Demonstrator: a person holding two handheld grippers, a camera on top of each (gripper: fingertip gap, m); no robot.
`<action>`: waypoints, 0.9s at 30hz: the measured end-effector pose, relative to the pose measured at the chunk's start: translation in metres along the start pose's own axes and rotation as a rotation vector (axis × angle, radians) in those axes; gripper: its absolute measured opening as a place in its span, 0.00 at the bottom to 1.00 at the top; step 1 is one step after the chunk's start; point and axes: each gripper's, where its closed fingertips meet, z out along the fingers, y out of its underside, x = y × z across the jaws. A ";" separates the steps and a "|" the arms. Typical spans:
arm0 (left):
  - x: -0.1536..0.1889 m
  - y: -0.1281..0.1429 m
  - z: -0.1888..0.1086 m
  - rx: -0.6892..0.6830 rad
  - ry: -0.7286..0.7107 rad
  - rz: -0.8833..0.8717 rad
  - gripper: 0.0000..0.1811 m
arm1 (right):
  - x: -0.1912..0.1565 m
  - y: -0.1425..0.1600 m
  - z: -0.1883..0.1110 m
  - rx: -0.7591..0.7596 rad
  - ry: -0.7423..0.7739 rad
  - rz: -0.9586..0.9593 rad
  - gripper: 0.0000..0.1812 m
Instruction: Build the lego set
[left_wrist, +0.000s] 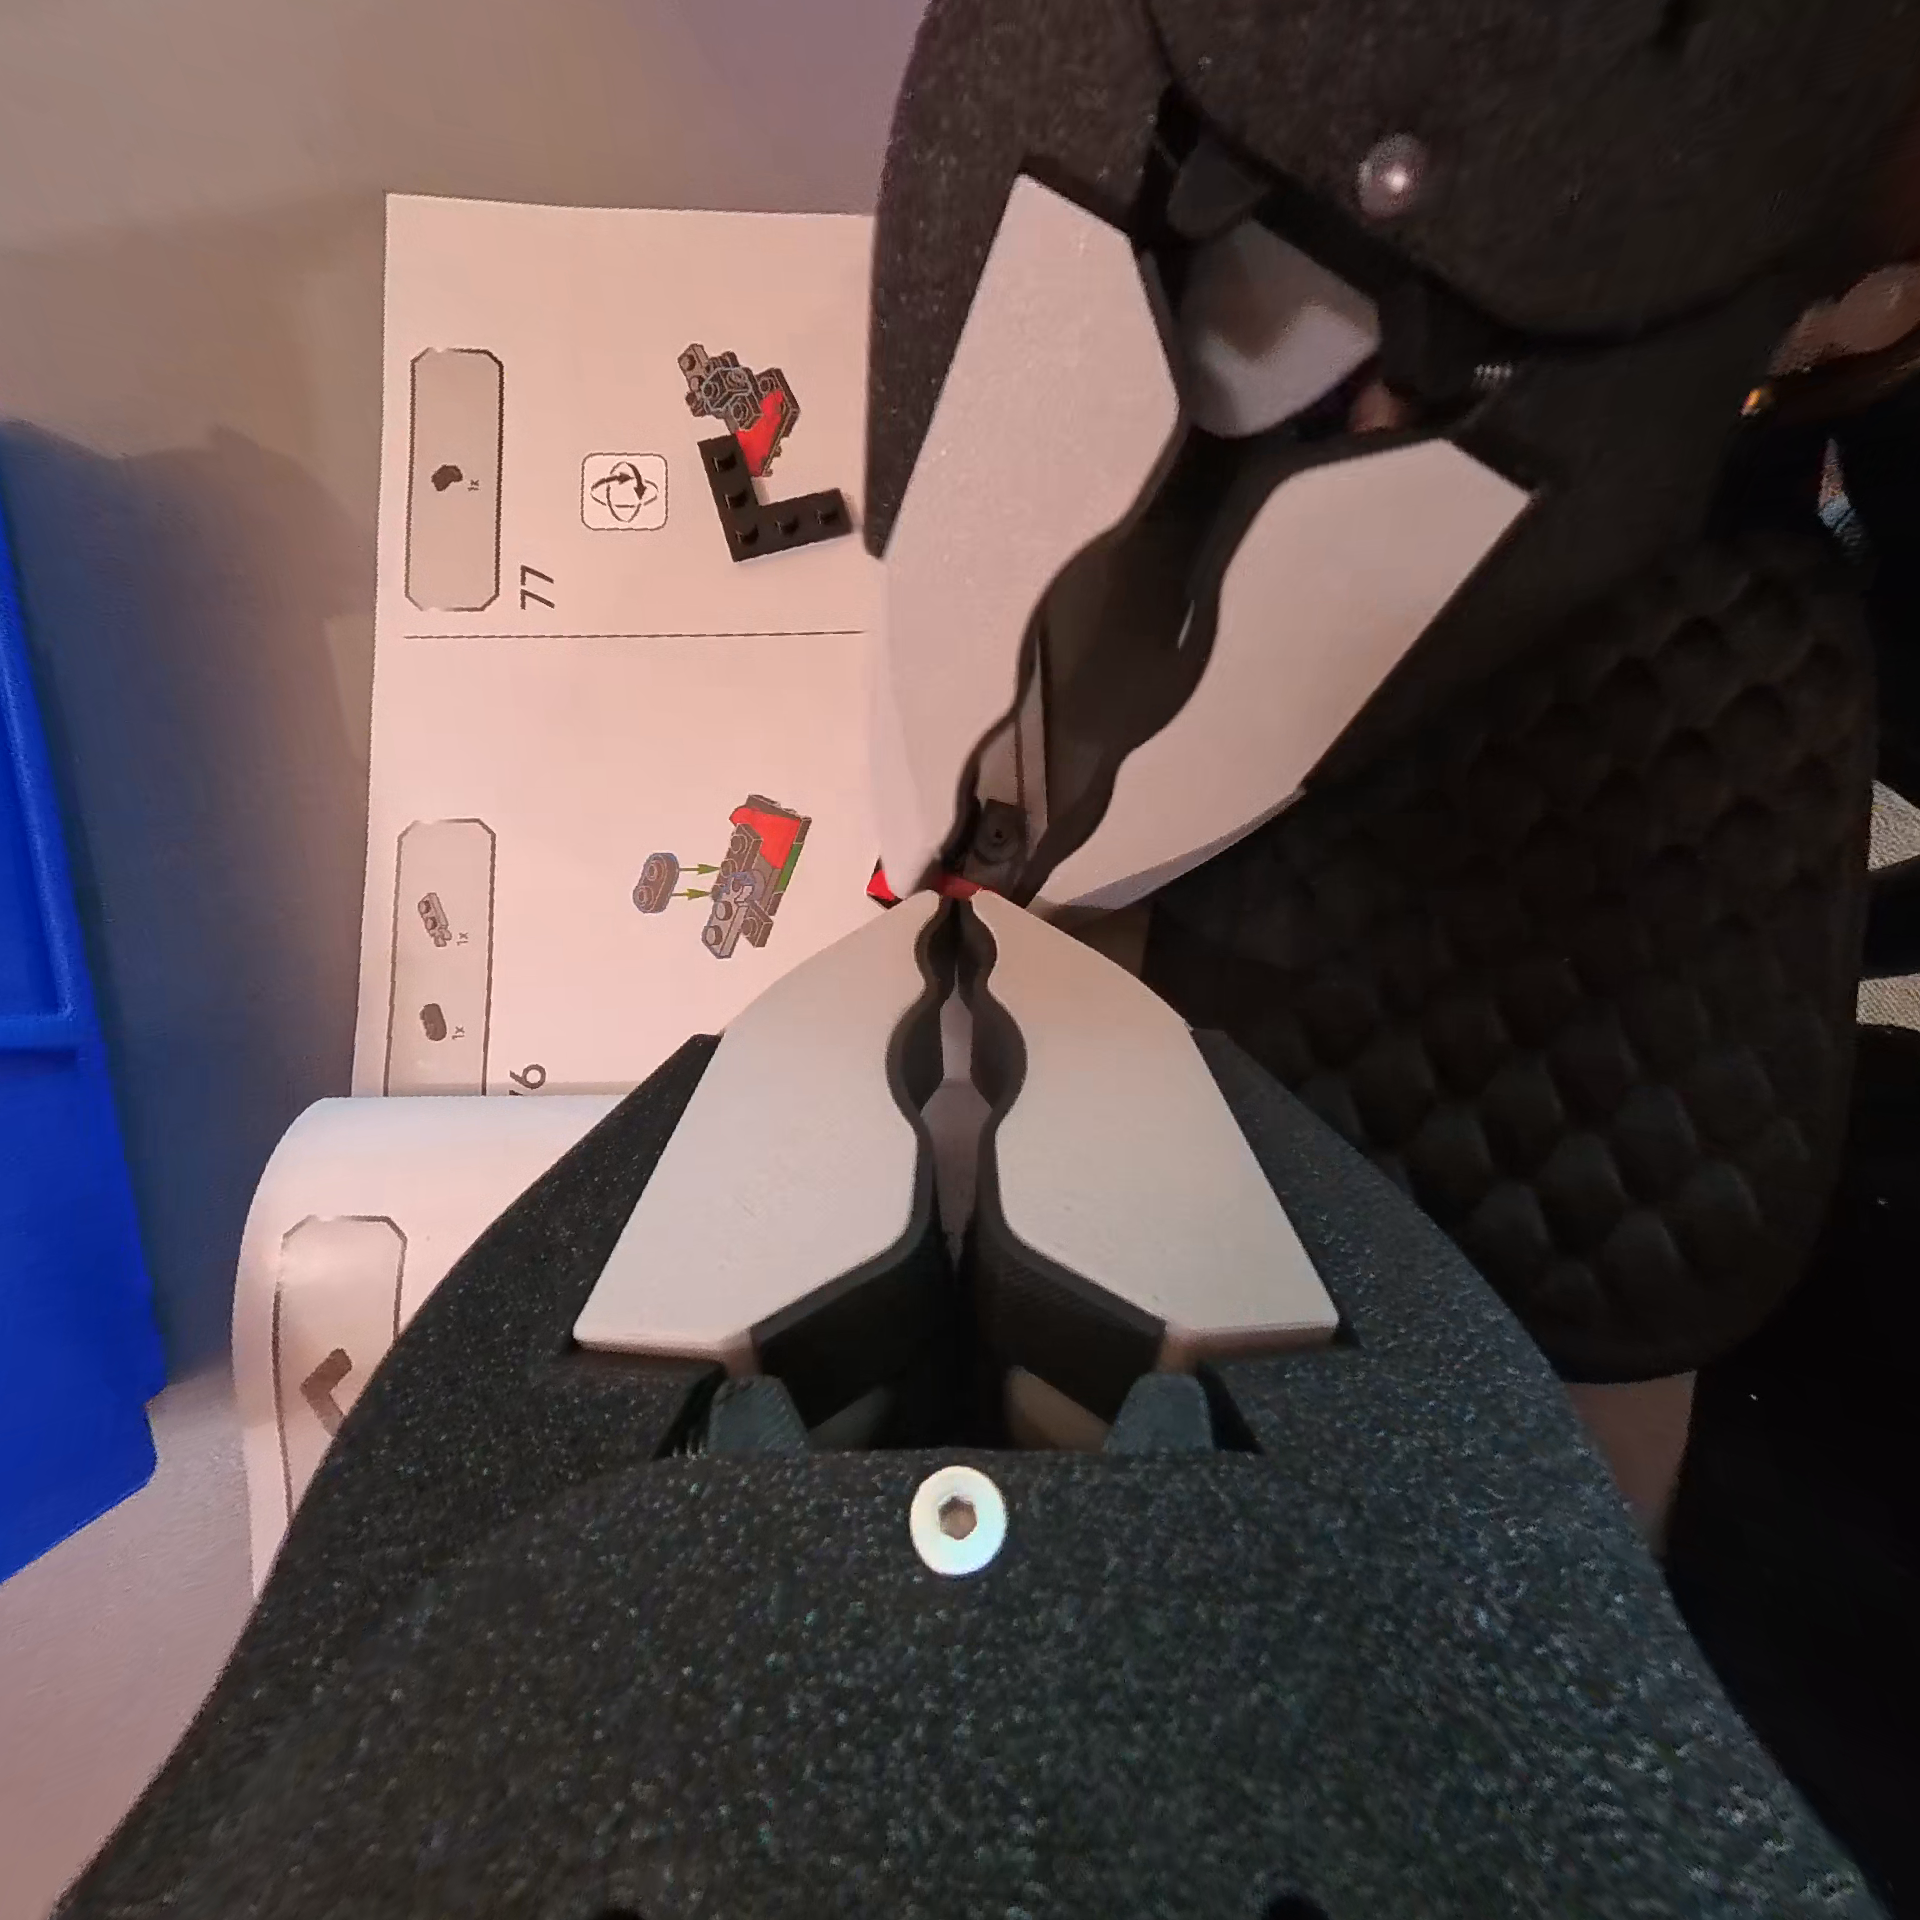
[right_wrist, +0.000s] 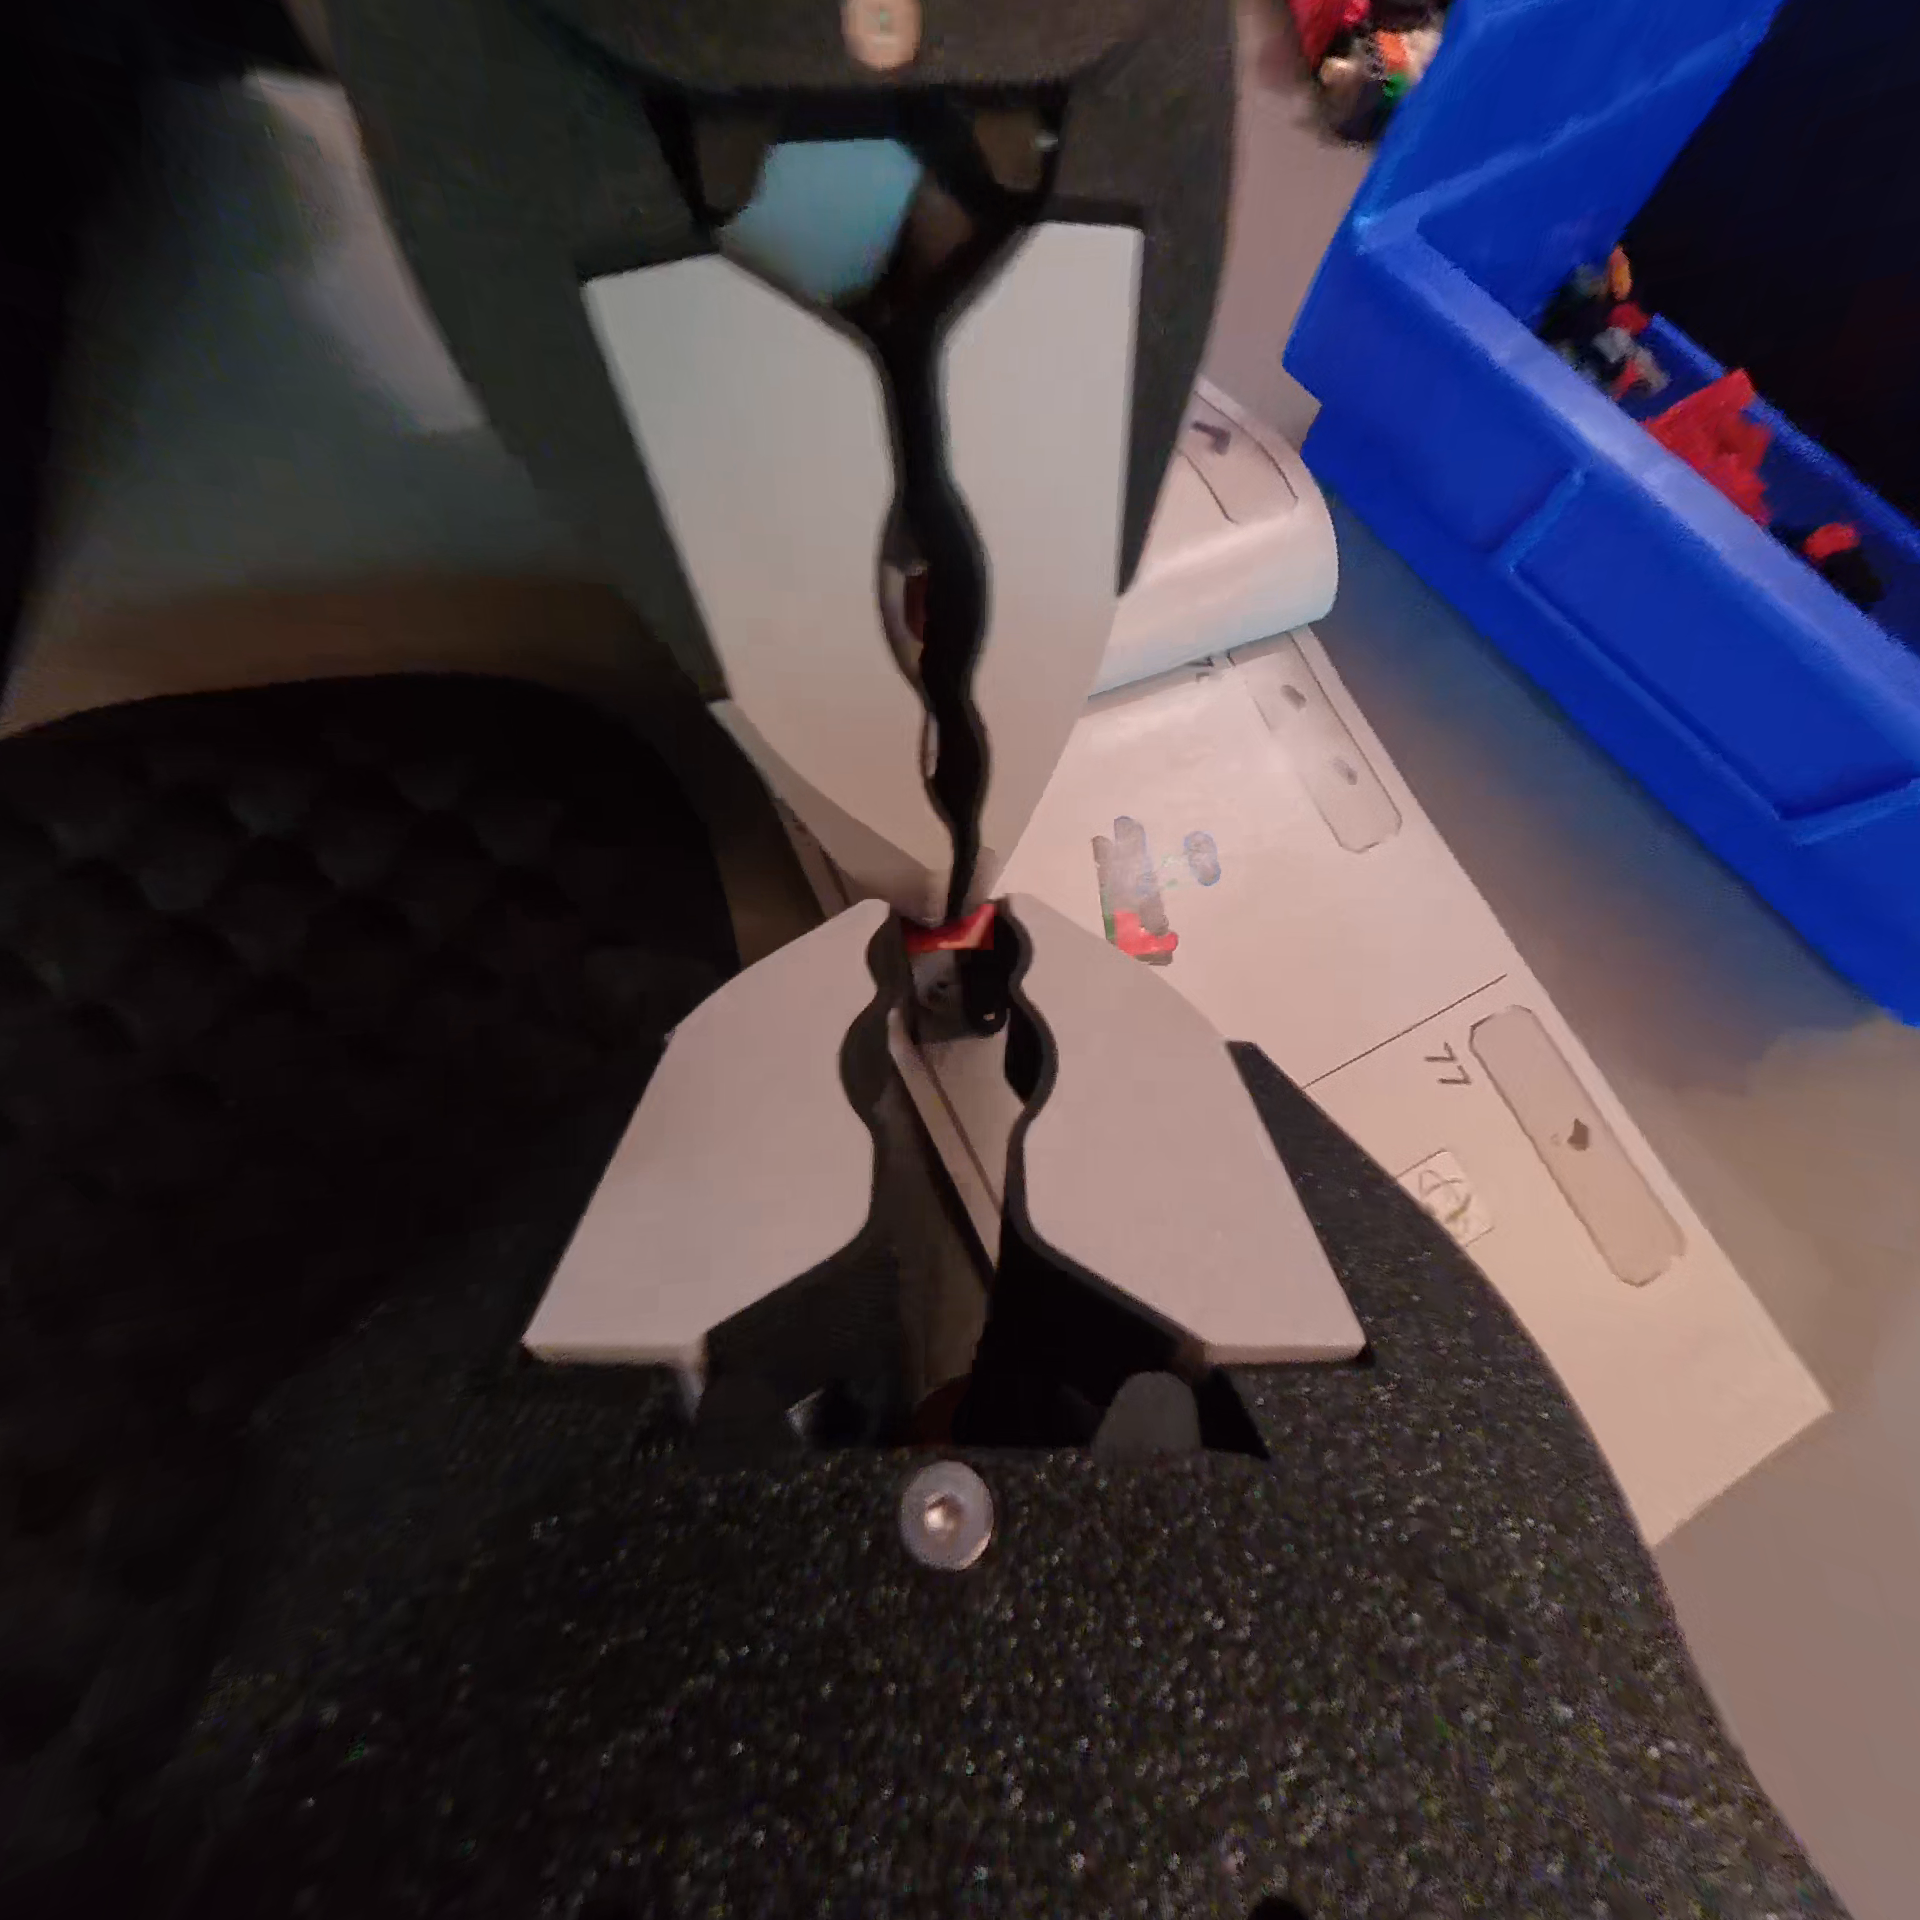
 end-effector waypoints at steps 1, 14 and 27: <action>0.000 0.000 0.000 0.001 0.001 -0.002 0.00 | 0.003 0.000 0.000 0.003 -0.006 0.051 0.14; -0.003 0.001 -0.001 0.000 -0.018 0.021 0.00 | -0.001 0.001 0.006 -0.022 -0.110 0.117 0.13; 0.000 0.001 -0.002 0.001 -0.022 0.037 0.00 | 0.000 0.000 0.004 -0.032 0.037 -0.061 0.14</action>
